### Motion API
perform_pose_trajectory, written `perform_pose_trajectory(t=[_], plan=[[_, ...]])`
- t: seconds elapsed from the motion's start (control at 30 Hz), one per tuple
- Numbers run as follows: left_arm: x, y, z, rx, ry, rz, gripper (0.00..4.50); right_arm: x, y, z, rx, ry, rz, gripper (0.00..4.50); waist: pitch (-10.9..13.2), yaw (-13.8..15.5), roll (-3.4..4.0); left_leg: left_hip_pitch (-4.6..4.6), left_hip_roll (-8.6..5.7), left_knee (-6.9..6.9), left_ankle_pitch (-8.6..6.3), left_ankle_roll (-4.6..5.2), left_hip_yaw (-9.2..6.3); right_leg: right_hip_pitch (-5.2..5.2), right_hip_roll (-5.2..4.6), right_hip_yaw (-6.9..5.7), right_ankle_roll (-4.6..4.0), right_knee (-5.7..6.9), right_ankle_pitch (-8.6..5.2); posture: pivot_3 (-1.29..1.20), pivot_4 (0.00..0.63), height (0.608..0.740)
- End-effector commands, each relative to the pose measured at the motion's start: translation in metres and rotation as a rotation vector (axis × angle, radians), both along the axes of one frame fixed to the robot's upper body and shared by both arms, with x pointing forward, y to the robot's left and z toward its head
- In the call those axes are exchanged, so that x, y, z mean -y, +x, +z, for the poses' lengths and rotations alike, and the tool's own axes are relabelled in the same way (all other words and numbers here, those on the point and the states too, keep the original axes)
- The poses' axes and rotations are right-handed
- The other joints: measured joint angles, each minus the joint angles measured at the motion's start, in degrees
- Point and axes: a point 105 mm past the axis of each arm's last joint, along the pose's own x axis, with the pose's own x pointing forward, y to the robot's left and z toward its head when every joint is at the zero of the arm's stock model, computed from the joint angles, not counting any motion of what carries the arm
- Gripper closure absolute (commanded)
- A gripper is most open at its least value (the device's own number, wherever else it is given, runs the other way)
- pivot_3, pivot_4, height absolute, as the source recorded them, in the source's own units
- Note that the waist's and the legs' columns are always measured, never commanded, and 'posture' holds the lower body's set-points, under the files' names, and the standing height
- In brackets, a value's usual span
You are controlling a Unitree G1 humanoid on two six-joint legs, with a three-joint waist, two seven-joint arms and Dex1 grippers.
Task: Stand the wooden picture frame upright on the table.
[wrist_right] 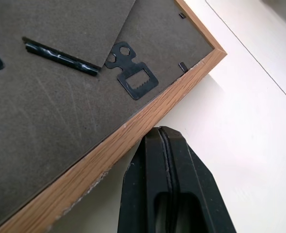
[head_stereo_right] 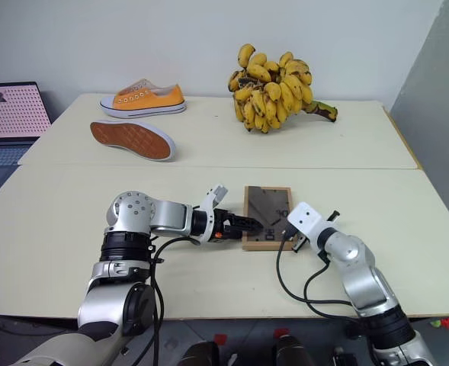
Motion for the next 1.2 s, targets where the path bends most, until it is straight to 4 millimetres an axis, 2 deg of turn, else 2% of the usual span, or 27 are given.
perform_pose_trajectory(t=[0.03, 0.13, 0.5, 0.6, 0.87, 1.2], plan=[[0.006, 0.001, 0.015, 0.026, -0.056, -0.021, 0.97, -0.012, 0.005, 0.018, 0.054, 0.035, 0.011, 4.50, 0.00, 0.01, 0.00, 0.00, 0.00, 0.00, 0.00, 0.00, 0.00, 0.00, 0.00, 0.00, 0.00, 0.00, 0.00, 0.00, 0.150, 0.740], [0.007, 0.003, 0.019, 0.034, -0.069, -0.019, 0.97, -0.014, 0.005, 0.018, 0.055, 0.034, 0.015, 4.50, 0.00, 0.05, 0.00, 0.00, 0.00, 0.00, 0.00, 0.00, -0.02, 0.00, 0.00, -0.02, 0.00, 0.00, 0.00, 0.00, 0.150, 0.740], [0.004, 0.011, 0.029, 0.031, -0.108, 0.017, 0.97, 0.004, 0.009, 0.013, 0.050, 0.005, -0.024, 4.50, 0.00, 0.09, 0.00, -0.02, -0.02, 0.00, 0.00, 0.00, -0.02, 0.00, -0.02, -0.04, 0.00, -0.02, 0.00, 0.00, 0.150, 0.740], [0.005, 0.012, 0.034, 0.037, -0.137, 0.023, 1.44, 0.002, 0.009, 0.014, 0.051, 0.007, -0.023, 4.50, 0.00, 0.09, 0.00, -0.04, -0.02, -0.01, 0.00, 0.00, -0.02, 0.00, -0.02, -0.04, 0.00, -0.03, 0.00, 0.00, 0.150, 0.740], [0.007, 0.015, 0.042, 0.046, -0.164, 0.026, 3.15, -0.001, 0.013, 0.019, 0.067, 0.015, -0.018, 4.50, 0.00, 0.06, 0.00, -0.03, -0.02, -0.02, 0.00, 0.00, -0.02, -0.02, -0.03, -0.04, 0.01, -0.03, 0.00, 0.00, 0.150, 0.740], [0.012, 0.010, 0.048, 0.082, -0.187, -0.013, 3.17, 0.002, 0.015, 0.022, 0.082, 0.003, -0.021, 4.50, 0.00, 0.07, 0.00, -0.07, -0.03, -0.04, 0.00, 0.00, -0.03, -0.05, -0.03, -0.05, 0.00, -0.04, 0.00, 0.00, 0.150, 0.740]])
